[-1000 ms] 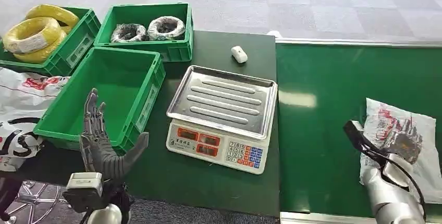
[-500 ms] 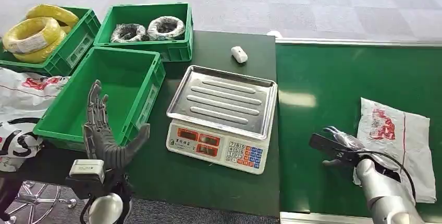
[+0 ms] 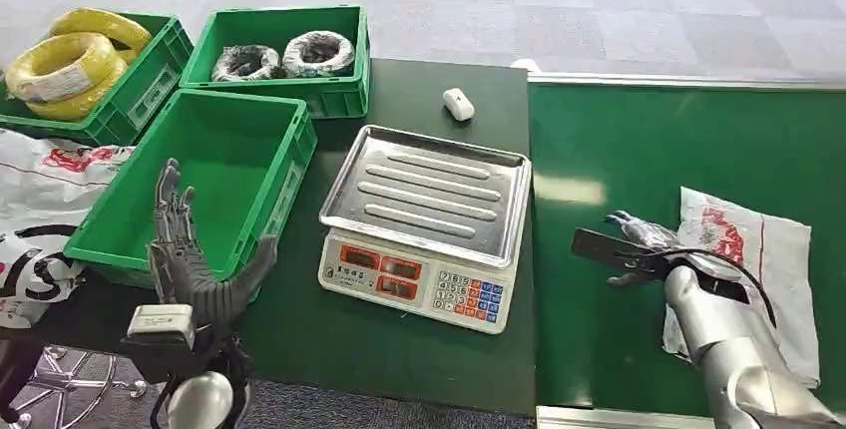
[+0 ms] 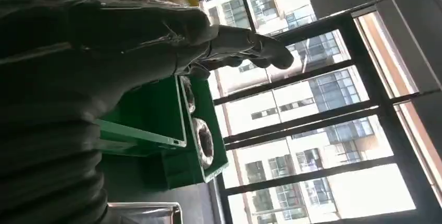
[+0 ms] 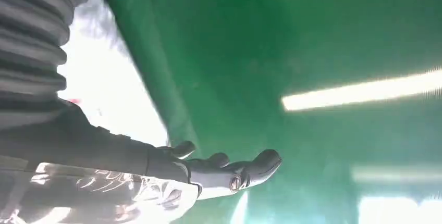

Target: Moved the parcel from conveyor to table for the left to box.

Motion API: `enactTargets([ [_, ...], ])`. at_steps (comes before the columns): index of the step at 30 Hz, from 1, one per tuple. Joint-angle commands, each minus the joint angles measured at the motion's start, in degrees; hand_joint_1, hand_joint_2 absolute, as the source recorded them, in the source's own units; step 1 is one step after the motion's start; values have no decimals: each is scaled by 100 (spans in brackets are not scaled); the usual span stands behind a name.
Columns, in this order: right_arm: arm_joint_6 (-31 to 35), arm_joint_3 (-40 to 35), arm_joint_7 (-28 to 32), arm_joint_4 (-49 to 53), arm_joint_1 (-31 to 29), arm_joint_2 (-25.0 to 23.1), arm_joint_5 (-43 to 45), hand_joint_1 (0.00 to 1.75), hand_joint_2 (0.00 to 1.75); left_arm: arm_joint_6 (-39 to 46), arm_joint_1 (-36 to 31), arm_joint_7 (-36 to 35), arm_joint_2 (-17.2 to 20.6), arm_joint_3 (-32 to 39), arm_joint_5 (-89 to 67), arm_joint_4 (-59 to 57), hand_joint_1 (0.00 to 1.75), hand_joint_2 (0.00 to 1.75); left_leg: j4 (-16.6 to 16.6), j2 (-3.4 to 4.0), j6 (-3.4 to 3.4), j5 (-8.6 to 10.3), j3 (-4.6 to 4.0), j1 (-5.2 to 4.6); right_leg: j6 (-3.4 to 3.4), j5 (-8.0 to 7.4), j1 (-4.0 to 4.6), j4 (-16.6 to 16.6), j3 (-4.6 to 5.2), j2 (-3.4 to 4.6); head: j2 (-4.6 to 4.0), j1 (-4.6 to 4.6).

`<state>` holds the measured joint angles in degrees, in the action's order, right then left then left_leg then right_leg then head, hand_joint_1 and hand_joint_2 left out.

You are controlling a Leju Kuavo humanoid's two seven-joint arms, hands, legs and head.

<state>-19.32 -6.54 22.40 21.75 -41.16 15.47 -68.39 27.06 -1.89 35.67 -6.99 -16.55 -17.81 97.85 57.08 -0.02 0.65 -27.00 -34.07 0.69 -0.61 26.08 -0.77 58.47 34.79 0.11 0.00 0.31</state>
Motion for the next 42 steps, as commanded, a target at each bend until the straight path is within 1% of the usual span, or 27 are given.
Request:
enactTargets([
  [1,354,-695,-670,-412,-562,31,-66,0,175,85,69,17,97,97,40,-160,0,175,-4,8,-2,-2,9,-5,2,1,-4,-1,-5,7,0,0],
  [2,550,-826,-1051,-438,-593,55,-208,0,175,117,75,12,85,101,41,-162,0,175,-7,13,-3,-6,22,-3,5,2,-2,-6,-17,11,0,2],
  [4,766,-855,-1629,-544,-762,183,-269,0,175,137,91,38,84,68,43,-170,0,175,-3,6,-2,-2,8,-3,2,0,-2,-2,-4,5,0,0],
  [5,785,-837,-1744,-564,-817,292,-277,0,175,133,87,46,91,62,53,-176,0,175,-3,11,-4,-6,19,-4,4,3,-3,-3,-14,9,0,0],
  [6,810,-904,-2100,-620,-922,447,-414,0,175,131,87,51,94,62,73,-193,0,175,-2,4,-3,-2,10,-6,2,3,-5,0,-6,2,0,0],
  [8,609,-880,-2357,-723,-1037,632,-449,0,175,127,49,95,103,42,128,-283,0,175,0,-4,-5,-2,11,-8,2,5,-7,1,-9,-5,0,2],
  [10,104,-750,-2268,-796,-1020,799,-325,0,175,111,-73,137,121,-5,192,-428,0,175,0,-8,-5,-1,9,-8,1,4,-8,-1,-9,-10,0,0],
  [11,-12,-709,-2214,-801,-965,855,-284,0,175,108,-136,141,125,-18,214,-493,0,175,-2,-16,-7,-1,14,-8,1,6,-7,-4,-19,-19,0,0],
  [12,-327,-649,-2156,-865,-897,897,-213,0,175,74,-238,138,147,-46,252,-610,0,175,-3,-13,-6,-2,16,-8,2,5,-7,-5,-18,-12,0,0],
  [13,-405,-634,-2120,-873,-823,923,-193,0,175,69,-306,138,140,-50,264,-687,0,175,-7,-26,-7,-1,25,-7,3,7,-6,-11,-33,-26,0,2],
  [16,-372,-636,-2263,-882,-691,920,-214,0,175,100,-343,141,125,-47,269,-715,0,175,-8,-31,-4,3,23,-5,4,4,-5,-16,-31,-30,0,-2],
  [18,-363,-647,-2472,-894,-700,910,-250,0,175,138,-262,142,147,-49,267,-641,0,175,-3,-16,-3,1,10,-8,2,1,-9,-7,-11,-10,0,2],
  [19,-354,-654,-2526,-891,-695,920,-266,0,175,147,-231,144,163,-51,268,-616,0,175,-7,-12,-3,-3,23,-7,5,3,-7,-11,-24,-9,0,2],
  [23,-423,-633,-2579,-906,-689,899,-263,0,175,171,-200,147,182,-44,293,-512,0,175,-4,-4,-3,-3,19,-6,4,3,-6,-9,-18,-6,0,2],
  [25,-614,-570,-2310,-926,-685,893,-166,0,175,163,-220,126,185,-37,294,-491,0,175,-2,-1,-3,-2,13,-7,2,1,-7,-6,-11,-3,0,2],
  [26,-614,-570,-2310,-926,-685,893,-166,0,175,163,-220,126,185,-37,294,-491,0,175,-5,1,-4,-4,23,-5,4,2,-4,-12,-22,-1,0,0],
  [27,-910,-462,-1872,-917,-663,913,9,0,175,144,-246,109,190,-31,290,-506,0,175,-3,-2,-4,-2,16,-6,3,1,-6,-8,-15,-4,0,2],
  [28,-1390,-327,-1424,-907,-617,1009,226,0,175,76,-325,85,207,-43,303,-552,0,175,-2,-6,-4,-1,11,-6,2,1,-6,-7,-11,-7,0,0],
  [29,-1390,-330,-1385,-889,-586,1056,230,0,175,68,-357,78,203,-38,307,-570,0,175,-5,-8,-5,-2,20,-6,3,2,-5,-11,-22,-10,0,0],
  [30,-1692,-254,-679,-841,-551,1112,426,35,175,69,-380,68,204,-13,311,-590,0,175,-3,-4,-4,-2,16,-6,3,1,-6,-9,-15,-6,0,2],
  [31,-1871,-268,-427,-827,-549,1125,470,155,175,61,-369,67,226,-1,316,-563,0,175,-1,-14,-4,1,9,-6,2,1,-6,-7,-12,-15,0,0],
  [32,-1871,-268,-427,-827,-549,1125,470,166,175,61,-369,67,226,-1,316,-563,0,175,-3,-20,-5,0,19,-7,3,5,-6,-10,-22,-22,0,4],
  [33,-2030,-342,-236,-774,-562,1123,477,168,175,41,-337,57,243,29,335,-511,0,175,-4,-19,-5,0,21,-6,4,4,-6,-12,-24,-20,0,0],
  [34,-2077,-378,-107,-746,-583,1109,487,175,175,48,-303,58,238,43,334,-486,0,175,-3,-11,-3,0,17,-5,3,2,-5,-10,-18,-13,0,0],
  [38,-2099,-388,-111,-742,-607,1099,485,175,175,48,-274,61,241,42,332,-475,0,175,-9,6,-3,-3,32,-4,6,0,-4,-16,-31,1,0,2],
  [41,-2099,-388,-111,-742,-607,1099,485,175,175,48,-274,61,241,42,332,-475,0,175,-3,-4,-3,0,21,-4,3,-1,-5,-9,-21,-6,0,0],
  [42,-2110,-371,-45,-741,-613,1084,523,175,175,58,-250,62,230,46,330,-455,0,175,-8,-3,-3,-1,32,-4,4,-1,-4,-14,-32,-6,0,2],
])
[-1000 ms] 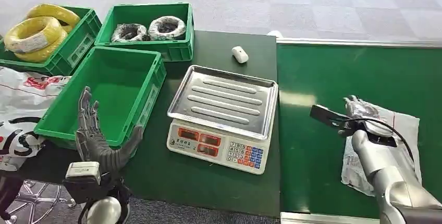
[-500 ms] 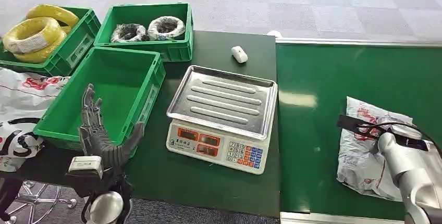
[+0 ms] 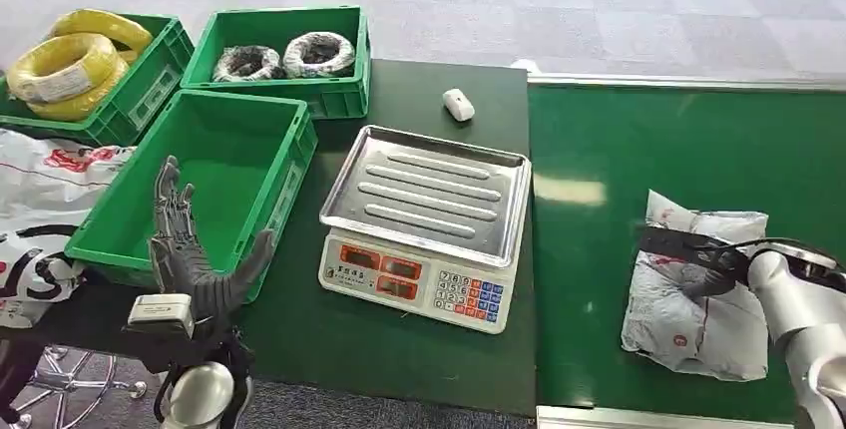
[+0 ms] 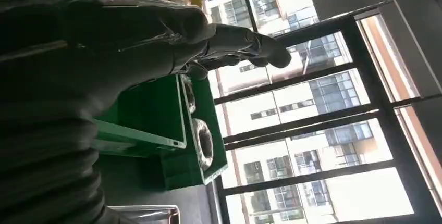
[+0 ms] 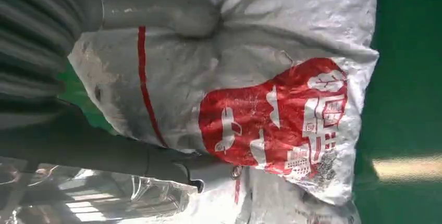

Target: Moved the parcel from conveyor to table for the left to box.

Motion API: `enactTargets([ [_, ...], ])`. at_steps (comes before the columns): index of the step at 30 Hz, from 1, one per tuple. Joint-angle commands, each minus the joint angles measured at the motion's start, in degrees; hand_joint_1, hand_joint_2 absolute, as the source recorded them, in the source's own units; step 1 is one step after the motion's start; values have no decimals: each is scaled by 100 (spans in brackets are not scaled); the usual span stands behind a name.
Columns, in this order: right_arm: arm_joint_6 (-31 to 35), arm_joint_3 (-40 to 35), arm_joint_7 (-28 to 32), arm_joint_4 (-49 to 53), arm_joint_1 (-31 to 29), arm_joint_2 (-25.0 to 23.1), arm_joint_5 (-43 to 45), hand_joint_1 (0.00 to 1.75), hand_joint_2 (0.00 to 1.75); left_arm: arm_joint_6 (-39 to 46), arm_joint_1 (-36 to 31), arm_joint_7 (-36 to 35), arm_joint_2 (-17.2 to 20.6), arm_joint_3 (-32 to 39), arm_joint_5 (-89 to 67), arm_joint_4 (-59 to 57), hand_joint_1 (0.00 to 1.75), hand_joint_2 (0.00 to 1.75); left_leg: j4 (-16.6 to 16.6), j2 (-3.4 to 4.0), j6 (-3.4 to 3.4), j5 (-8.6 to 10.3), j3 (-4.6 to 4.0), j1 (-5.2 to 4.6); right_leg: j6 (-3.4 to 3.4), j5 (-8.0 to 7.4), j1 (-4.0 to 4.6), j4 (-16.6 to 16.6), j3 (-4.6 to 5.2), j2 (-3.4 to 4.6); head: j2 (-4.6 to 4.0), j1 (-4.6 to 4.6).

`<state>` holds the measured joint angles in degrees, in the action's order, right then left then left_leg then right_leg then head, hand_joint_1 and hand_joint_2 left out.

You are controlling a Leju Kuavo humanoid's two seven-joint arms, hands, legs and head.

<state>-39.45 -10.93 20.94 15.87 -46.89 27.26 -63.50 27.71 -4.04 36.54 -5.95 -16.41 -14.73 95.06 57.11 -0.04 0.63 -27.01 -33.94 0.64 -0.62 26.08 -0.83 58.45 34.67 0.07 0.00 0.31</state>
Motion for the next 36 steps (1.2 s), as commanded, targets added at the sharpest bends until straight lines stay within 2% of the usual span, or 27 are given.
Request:
enactTargets([
  [1,-114,66,224,-140,-54,-121,80,175,175,3,-3,-19,130,49,15,-146,0,175,-7,1,-1,-1,15,2,4,0,2,-9,-16,0,0,0],
  [5,152,-104,419,-45,-190,-293,147,175,175,52,131,12,147,115,-11,-14,0,175,-11,20,-3,-5,29,0,5,-2,1,-12,-26,18,0,0],
  [8,689,-197,456,32,-274,-499,255,175,175,122,283,42,150,178,-34,112,0,175,-11,26,-1,-5,28,0,6,-4,2,-11,-28,25,0,0],
  [9,1108,-203,466,103,-315,-568,337,175,175,180,382,68,139,212,-49,192,0,175,-10,32,0,-5,25,0,6,-6,1,-9,-21,31,0,2],
  [11,1497,-255,363,173,-456,-629,452,175,175,237,483,100,128,247,-68,302,0,175,-12,43,1,-7,29,-1,8,-6,0,-9,-21,42,0,2],
  [13,2257,-242,179,363,-691,-747,486,175,175,300,611,107,99,304,-84,447,0,175,-5,35,1,-6,13,-4,5,-4,-3,1,-9,33,0,4],
  [14,2669,-283,32,422,-838,-852,442,175,175,307,686,111,92,327,-89,536,0,175,-2,35,0,-5,8,-6,4,-4,-5,5,-2,34,0,0],
  [15,3514,-373,-215,722,-943,-1041,282,175,175,330,749,118,60,349,-95,577,0,175,-3,45,0,-8,12,-6,7,-4,-5,6,-4,44,0,4],
  [16,3849,-337,-203,927,-1002,-1229,335,175,175,304,781,123,37,342,-80,587,0,175,0,53,0,-8,5,-10,4,-6,-9,11,9,53,0,0],
  [18,3857,-406,-431,1322,-932,-1396,354,175,175,272,749,165,-31,332,-81,502,0,175,1,86,-1,-13,7,-9,8,-10,-8,16,15,84,0,2],
  [19,4239,-507,-408,1802,-747,-1482,330,175,175,176,703,189,-74,297,-88,408,0,175,-1,96,-1,-18,13,-9,11,-8,-6,16,6,93,0,2],
  [20,4362,-639,-511,1930,-710,-1616,208,175,175,143,634,192,-106,231,-112,310,0,175,-3,51,-1,-4,-1,-5,6,-6,-4,10,13,49,0,0],
  [21,4535,-893,-735,2028,-722,-1842,-73,175,175,94,522,185,-159,138,-132,185,0,175,-11,77,0,-7,16,-3,10,-10,-1,2,5,73,0,9],
  [23,4629,-1233,-927,1794,-960,-2450,-415,175,175,-13,331,154,-239,-20,-218,-25,0,175,-9,45,0,-1,16,0,8,-5,3,2,2,46,0,-2],
  [26,4666,-1553,-1191,1207,-1312,-3013,-660,175,175,-51,119,120,-294,-199,-258,-243,0,175,-7,57,2,1,3,0,5,-8,3,12,11,54,0,2],
  [30,4389,-1791,-1054,668,-1643,-3446,-748,175,175,-176,-29,102,-306,-348,-265,-396,0,175,-6,76,2,3,14,0,9,-7,4,14,16,76,0,4],
  [32,4188,-1970,-1036,387,-1839,-3774,-846,175,175,-244,-182,110,-299,-445,-254,-580,0,175,-6,57,1,4,12,-1,8,-2,3,15,14,57,0,-2],
  [36,4096,-2055,-999,303,-1893,-3924,-881,175,175,-287,-258,139,-274,-499,-197,-679,0,175,-6,52,-1,2,14,3,7,-1,7,11,6,52,0,-2],
])
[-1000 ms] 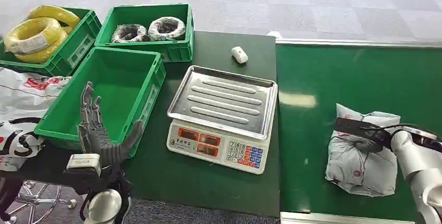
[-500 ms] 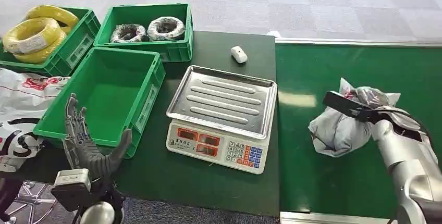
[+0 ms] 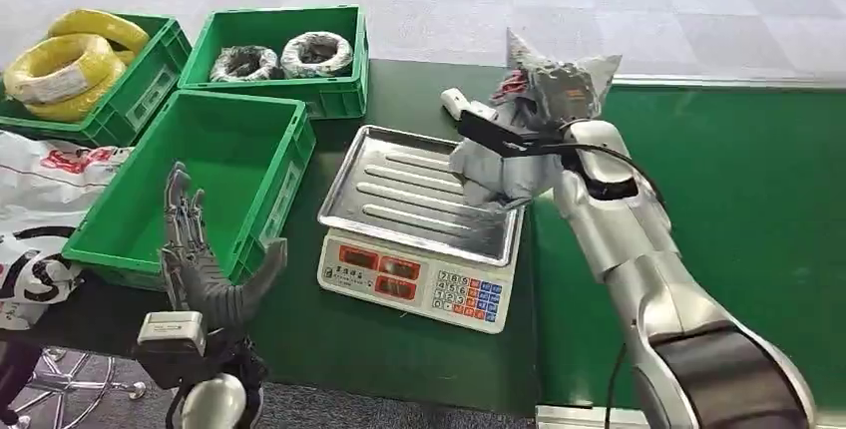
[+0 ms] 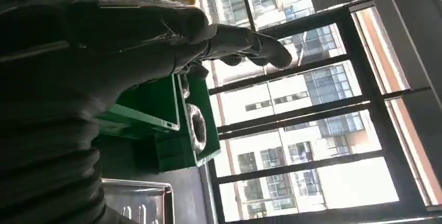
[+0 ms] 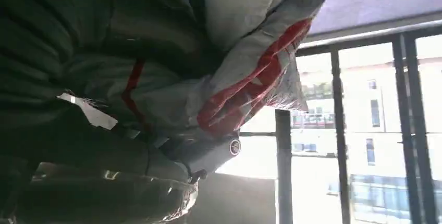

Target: Moved the parcel from conveyor to table for the left to box.

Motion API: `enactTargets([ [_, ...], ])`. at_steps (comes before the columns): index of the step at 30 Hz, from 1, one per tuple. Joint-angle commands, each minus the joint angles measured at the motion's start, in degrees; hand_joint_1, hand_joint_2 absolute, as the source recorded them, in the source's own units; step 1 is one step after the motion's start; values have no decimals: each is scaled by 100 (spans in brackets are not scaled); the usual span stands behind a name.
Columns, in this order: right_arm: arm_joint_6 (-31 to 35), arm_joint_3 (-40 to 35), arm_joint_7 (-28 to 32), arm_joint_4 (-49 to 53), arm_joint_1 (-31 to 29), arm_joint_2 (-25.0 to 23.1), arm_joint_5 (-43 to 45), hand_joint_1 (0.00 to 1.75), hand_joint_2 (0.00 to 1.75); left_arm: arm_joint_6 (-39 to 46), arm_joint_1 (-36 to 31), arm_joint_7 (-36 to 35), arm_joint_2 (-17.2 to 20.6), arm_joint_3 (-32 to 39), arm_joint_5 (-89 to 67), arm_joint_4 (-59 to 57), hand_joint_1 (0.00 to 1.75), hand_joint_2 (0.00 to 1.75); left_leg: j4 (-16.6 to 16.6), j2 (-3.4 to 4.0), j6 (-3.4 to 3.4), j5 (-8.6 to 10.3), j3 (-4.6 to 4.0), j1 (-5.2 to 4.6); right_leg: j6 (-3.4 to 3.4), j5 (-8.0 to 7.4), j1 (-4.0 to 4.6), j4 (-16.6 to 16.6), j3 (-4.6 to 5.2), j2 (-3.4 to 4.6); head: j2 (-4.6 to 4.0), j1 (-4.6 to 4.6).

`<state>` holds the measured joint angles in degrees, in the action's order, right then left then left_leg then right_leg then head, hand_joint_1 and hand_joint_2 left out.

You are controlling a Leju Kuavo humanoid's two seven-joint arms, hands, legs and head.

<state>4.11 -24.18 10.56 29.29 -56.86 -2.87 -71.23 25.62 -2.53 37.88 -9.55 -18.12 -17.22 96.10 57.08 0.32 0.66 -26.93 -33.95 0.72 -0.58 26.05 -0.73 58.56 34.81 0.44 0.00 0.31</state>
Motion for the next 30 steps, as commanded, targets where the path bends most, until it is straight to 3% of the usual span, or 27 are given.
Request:
enactTargets([
  [1,-341,-798,147,-1105,-927,-971,-122,175,175,-96,-466,40,115,-376,105,-847,0,175,-4,14,-3,-4,13,-6,3,1,-5,0,-6,14,0,-2],
  [7,-482,-917,228,-1180,-976,-1168,-169,175,175,-118,-548,57,125,-461,124,-931,0,175,-4,5,-3,-3,13,-6,3,4,-5,0,-8,4,0,-2],
  [9,-588,-1050,444,-1242,-766,-1497,-103,175,175,-132,-632,43,93,-526,109,-919,0,175,-2,10,-2,-3,4,-7,2,1,-5,-1,-1,10,0,0],
  [13,-543,-1070,438,-1264,-688,-1478,-106,168,175,-131,-647,20,114,-478,102,-869,0,175,-4,-9,-1,-2,9,0,4,4,1,-8,-11,-10,0,-2],
  [14,-574,-1065,397,-1305,-687,-1484,-82,0,175,-140,-647,-4,106,-403,85,-842,0,175,-3,-11,-2,0,3,-2,2,3,-1,-5,-4,-9,0,0],
  [30,-93,-850,355,-1137,-951,-1403,125,0,175,-252,-682,133,61,-167,-16,-910,0,175,-7,-15,-3,-4,21,1,7,6,3,-12,-26,-15,0,-2],
])
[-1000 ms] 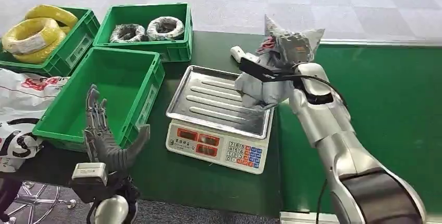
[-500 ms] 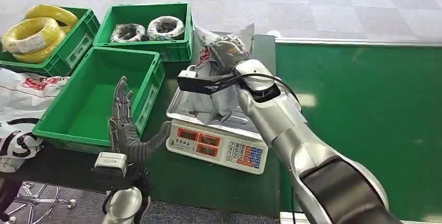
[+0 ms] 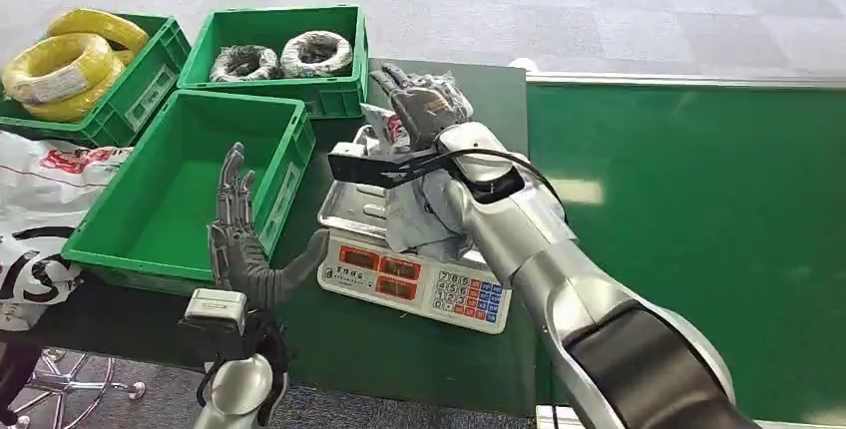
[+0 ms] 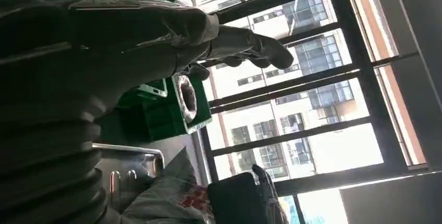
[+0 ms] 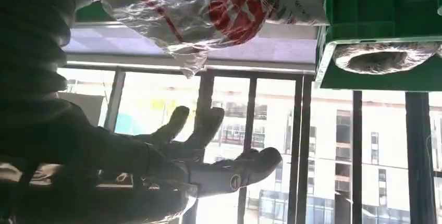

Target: Moved the parcel from conveyor to table for the left to box.

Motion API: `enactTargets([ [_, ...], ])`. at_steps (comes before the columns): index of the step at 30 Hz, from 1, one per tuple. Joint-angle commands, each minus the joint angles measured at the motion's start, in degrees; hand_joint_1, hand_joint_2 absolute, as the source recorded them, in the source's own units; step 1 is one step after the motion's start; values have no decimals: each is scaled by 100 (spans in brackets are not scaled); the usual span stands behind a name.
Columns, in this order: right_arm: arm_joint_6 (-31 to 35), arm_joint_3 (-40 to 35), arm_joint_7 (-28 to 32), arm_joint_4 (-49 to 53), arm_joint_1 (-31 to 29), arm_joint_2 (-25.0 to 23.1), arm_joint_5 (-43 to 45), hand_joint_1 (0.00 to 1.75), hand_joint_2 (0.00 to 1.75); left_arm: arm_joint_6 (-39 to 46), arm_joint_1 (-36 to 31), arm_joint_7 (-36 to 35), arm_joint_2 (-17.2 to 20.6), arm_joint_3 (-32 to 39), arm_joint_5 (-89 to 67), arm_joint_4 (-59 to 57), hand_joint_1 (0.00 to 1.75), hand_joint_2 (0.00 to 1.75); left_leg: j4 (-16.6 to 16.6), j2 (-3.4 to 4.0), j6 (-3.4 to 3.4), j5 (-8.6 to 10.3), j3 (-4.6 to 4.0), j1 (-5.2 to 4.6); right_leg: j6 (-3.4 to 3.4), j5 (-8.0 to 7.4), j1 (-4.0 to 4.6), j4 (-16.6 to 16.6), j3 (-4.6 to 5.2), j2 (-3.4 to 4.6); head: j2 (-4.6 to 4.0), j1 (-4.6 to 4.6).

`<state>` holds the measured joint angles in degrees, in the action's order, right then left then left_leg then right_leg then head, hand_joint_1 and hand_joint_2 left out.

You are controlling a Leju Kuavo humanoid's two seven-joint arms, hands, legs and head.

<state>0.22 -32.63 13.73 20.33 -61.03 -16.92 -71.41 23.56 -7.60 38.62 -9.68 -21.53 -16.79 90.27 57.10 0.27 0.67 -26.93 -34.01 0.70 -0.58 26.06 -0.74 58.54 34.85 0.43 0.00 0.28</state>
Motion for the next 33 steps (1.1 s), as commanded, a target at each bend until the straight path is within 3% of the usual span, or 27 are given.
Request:
enactTargets([
  [1,381,28,41,-188,-582,15,163,0,175,-60,-163,63,69,204,-71,-300,0,175,-5,-10,-4,-3,24,3,8,6,5,-6,-27,-13,0,0],
  [5,1101,395,156,395,-738,158,438,0,175,-34,-68,55,48,300,-138,-156,0,175,5,-3,-6,-6,12,0,5,6,3,3,-14,-6,0,0],
  [7,1095,519,148,1053,-750,336,488,0,175,11,-29,23,66,329,-165,-83,0,175,10,-5,-4,-3,-9,0,2,4,1,9,6,-8,0,0],
  [9,1106,725,-4,2157,-477,604,516,0,175,80,-24,-13,69,396,-212,-17,0,175,7,-10,-5,-5,3,1,4,7,3,4,-8,-13,0,0],
  [13,1110,973,-183,3387,91,911,425,0,175,263,-170,-80,144,492,-597,110,0,175,3,-28,-5,-2,6,7,3,6,9,-7,-19,-28,0,0],
  [14,1239,1087,-259,3936,494,1032,368,0,175,482,-352,-252,201,561,-1088,87,0,175,0,-24,-4,0,6,4,3,4,5,-6,-15,-23,0,-2],
  [17,1268,1157,-218,4265,812,1100,294,0,175,398,-495,-353,213,664,-1254,66,0,175,-3,-28,-1,4,7,8,4,1,9,-14,-17,-26,0,0],
  [20,1642,1396,-136,4903,1589,1130,309,0,175,752,-1290,-928,233,770,-2415,-425,0,175,-12,-57,-2,8,19,8,6,2,10,-23,-39,-53,0,2],
  [21,1761,1473,-99,5167,1901,1141,358,0,175,713,-1673,-1254,269,771,-2888,-685,0,175,-5,-36,-1,4,11,7,5,0,8,-15,-23,-35,0,2],
  [23,1927,1540,-81,5608,2391,1165,358,0,175,720,-2298,-1755,279,734,-3772,-1081,0,175,-9,-81,2,16,10,16,8,3,17,-22,-37,-82,0,0],
  [24,2097,1648,26,5963,2840,1117,519,0,175,260,-2852,-2281,330,452,-4899,-1555,0,175,-11,-90,0,16,17,16,8,5,17,-26,-47,-91,0,2],
  [25,2151,1656,60,6170,3095,1136,524,0,175,224,-3150,-2406,196,400,-4987,-1873,0,175,-6,-97,1,16,14,17,7,6,18,-22,-41,-92,0,0],
  [29,2196,1652,104,6338,3359,1088,533,0,175,-292,-3884,-2979,149,-140,-6399,-3102,0,175,-3,-102,-4,13,17,10,3,6,11,-18,-50,-102,0,4],
  [31,2054,1522,296,6376,3564,1050,704,0,175,-1095,-4702,-3383,-83,-871,-7321,-4863,0,175,0,-88,-4,10,19,7,3,8,9,-14,-49,-95,0,2],
  [33,2014,1430,336,6415,3794,959,766,0,175,-1057,-5129,-3748,-295,-1544,-7321,-6192,0,175,0,-101,-4,14,19,6,3,9,7,-15,-53,-109,0,2],
])
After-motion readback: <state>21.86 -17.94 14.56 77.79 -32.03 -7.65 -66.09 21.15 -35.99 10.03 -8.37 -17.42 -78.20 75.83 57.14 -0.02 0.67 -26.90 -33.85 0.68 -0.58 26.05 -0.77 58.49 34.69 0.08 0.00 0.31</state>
